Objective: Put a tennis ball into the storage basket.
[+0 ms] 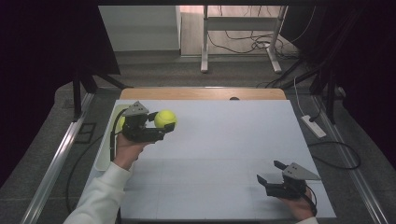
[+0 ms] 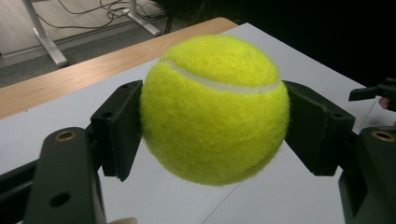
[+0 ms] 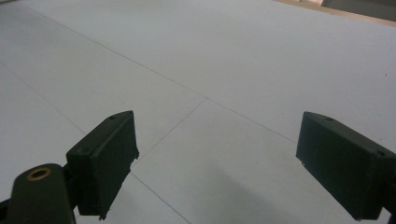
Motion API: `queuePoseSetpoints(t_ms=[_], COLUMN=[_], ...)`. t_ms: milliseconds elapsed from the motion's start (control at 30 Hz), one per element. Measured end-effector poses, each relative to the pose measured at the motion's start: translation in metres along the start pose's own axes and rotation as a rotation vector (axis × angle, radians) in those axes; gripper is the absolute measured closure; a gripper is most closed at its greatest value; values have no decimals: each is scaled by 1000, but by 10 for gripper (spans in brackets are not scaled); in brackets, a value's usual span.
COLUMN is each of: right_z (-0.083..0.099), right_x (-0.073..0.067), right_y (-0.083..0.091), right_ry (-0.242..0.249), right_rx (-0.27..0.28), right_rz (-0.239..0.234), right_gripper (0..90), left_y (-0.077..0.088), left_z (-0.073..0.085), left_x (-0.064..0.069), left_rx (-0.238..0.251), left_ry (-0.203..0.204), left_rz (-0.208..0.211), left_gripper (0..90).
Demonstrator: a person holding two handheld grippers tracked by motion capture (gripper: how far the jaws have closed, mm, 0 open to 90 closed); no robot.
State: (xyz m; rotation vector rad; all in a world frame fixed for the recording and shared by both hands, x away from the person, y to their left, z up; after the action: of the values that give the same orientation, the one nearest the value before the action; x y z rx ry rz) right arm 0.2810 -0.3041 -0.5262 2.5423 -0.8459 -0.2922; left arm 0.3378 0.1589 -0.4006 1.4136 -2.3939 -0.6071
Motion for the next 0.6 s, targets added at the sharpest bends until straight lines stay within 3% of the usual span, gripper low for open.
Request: queuePoseSetpoints(t_ms=[600], right_z=[0], right_x=[0], right_y=[0], right_ry=[1], right_rx=[-1], right_rz=[2], right_gripper=[123], left_y=[11], left_z=[3], left_x=[-6], left_rx=[11], left_ry=[7], left_rz=[-12], left_gripper=[267])
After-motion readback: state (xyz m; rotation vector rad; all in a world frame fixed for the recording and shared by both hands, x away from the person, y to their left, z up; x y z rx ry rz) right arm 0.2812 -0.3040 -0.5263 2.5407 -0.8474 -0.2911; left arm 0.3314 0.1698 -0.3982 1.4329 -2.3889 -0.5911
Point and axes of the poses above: each handheld gripper's, and its own axes: y roughly backward along the jaws, z roughly out of its underside, x roughly to its right, the point moved 2 cm from there along -y, roughly forward along the jaws, and after that the axes turned 14 degrees about -z, right-handed, at the moved point
